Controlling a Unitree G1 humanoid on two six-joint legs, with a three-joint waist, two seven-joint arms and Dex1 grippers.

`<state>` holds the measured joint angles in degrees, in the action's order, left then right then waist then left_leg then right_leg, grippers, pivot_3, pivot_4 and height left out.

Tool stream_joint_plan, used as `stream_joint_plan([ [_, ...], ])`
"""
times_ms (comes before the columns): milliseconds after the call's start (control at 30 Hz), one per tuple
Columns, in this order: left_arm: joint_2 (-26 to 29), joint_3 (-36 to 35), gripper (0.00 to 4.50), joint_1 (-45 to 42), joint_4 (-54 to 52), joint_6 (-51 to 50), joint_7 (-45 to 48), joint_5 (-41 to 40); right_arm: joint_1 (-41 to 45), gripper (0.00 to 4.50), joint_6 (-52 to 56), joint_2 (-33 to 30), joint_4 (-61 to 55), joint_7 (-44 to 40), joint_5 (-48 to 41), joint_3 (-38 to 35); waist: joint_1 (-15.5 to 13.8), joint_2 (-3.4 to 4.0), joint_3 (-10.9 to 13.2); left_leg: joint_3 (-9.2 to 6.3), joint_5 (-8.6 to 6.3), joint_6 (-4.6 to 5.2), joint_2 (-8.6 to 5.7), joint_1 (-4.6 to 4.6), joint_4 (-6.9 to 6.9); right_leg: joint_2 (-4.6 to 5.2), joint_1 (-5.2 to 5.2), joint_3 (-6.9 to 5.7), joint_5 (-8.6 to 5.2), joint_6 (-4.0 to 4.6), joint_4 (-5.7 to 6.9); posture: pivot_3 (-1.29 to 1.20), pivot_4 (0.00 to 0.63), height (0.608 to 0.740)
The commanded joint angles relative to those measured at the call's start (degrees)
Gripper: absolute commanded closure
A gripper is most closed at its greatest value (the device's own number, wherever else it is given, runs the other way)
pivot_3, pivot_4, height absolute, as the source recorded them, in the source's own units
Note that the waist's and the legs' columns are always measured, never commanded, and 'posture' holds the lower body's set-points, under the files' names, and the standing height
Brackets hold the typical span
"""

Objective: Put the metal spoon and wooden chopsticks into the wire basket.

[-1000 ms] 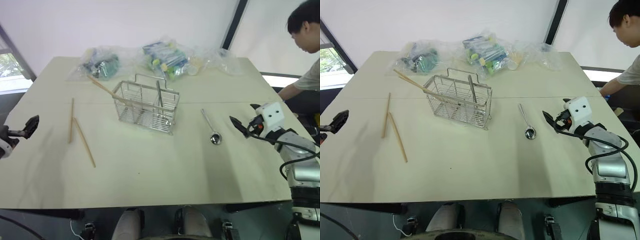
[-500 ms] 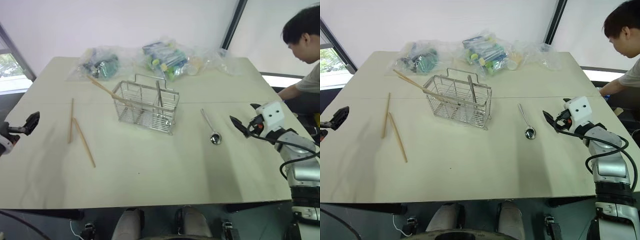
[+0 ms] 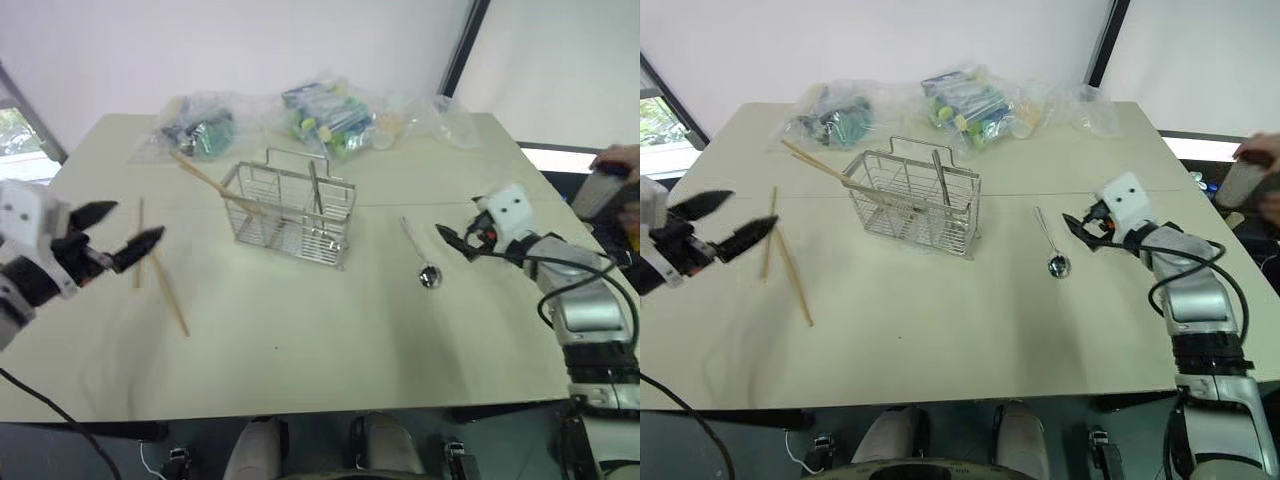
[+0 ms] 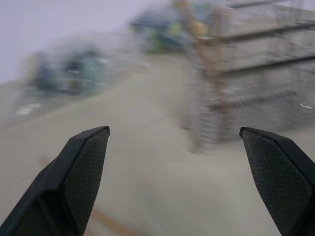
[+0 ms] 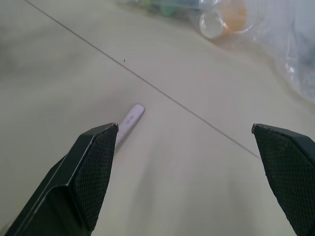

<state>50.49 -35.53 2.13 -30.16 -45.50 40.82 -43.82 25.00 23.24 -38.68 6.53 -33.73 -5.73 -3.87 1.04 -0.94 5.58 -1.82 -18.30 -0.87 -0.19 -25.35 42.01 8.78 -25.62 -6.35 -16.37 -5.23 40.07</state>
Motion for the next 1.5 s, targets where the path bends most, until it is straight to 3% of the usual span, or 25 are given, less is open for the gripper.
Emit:
stream_joint_plan([
  [33, 2.9, -0.9, 0.04, 1.1, -4.4, -2.2, 4.0, -5.0, 4.1, 0.0, 10.5, 2.3, -3.1, 3.5, 0.0, 0.6, -0.1, -0.02, 0.0, 0.0, 0.0, 0.0, 0.0, 0.01, 0.0, -0.01, 0.0, 0.0, -0.02, 0.04, 0.0, 0.0, 0.15, 0.633],
  [267, 4.2, 0.3, 0.04, -0.5, -5.8, -3.1, 3.5, -7.6, 8.8, 0.0, 28.6, 8.2, -2.5, 6.9, -2.3, 1.0, -0.4, 0.01, 0.0, -0.07, 0.01, 0.01, -0.01, 0.05, -0.01, -0.13, -0.02, -0.02, -0.07, 0.12, 0.02, 0.0, 0.15, 0.633],
  [567, 4.5, 2.1, 0.04, -1.2, -8.3, -3.1, 2.7, -9.3, 11.4, 0.0, 37.9, 12.8, 1.2, 9.1, -4.6, 0.6, -0.1, 0.04, 0.0, 0.01, 0.0, 0.02, -0.07, 0.04, -0.04, -0.13, 0.08, -0.01, -0.06, 0.11, 0.01, 0.0, 0.15, 0.633],
  [667, 4.4, 2.7, 0.0, -2.0, -8.7, -3.0, 1.7, -9.7, 11.8, 0.92, 37.7, 13.9, 2.0, 9.7, -4.8, 0.8, -0.2, 0.04, 0.0, -0.01, 0.0, 0.02, -0.06, 0.07, -0.04, -0.15, 0.08, -0.01, -0.06, 0.11, 0.04, 0.0, 0.15, 0.633],
  [900, 4.6, 2.4, 0.0, -2.5, -9.6, -3.1, -0.2, -11.1, 12.5, 4.42, 36.3, 14.5, 3.7, 9.9, -5.0, 0.9, -0.1, 0.05, 0.0, -0.02, 0.01, 0.03, -0.06, 0.14, -0.05, -0.2, 0.1, -0.02, -0.05, 0.1, 0.06, 0.0, 0.15, 0.633],
  [1267, 4.8, 3.5, 0.0, -4.1, -8.9, -2.5, -1.7, -11.0, 14.3, 4.42, 29.5, 13.3, 2.7, 9.1, -6.0, -1.9, -0.1, 0.09, 0.1, 0.0, 0.01, 0.03, -0.06, 0.14, -0.1, -0.21, 0.1, -0.02, -0.05, 0.09, 0.05, 0.0, 0.15, 0.633],
  [1500, 4.7, 5.1, 0.0, -8.0, -5.5, -1.5, -2.3, -9.6, 22.6, 4.42, 19.8, 14.2, -6.0, 8.0, -12.2, -8.5, 0.1, 0.24, 0.2, 0.01, 0.01, 0.03, -0.08, 0.15, -0.11, -0.26, 0.09, -0.02, 0.02, -0.05, 0.07, 0.0, 0.15, 0.633],
])
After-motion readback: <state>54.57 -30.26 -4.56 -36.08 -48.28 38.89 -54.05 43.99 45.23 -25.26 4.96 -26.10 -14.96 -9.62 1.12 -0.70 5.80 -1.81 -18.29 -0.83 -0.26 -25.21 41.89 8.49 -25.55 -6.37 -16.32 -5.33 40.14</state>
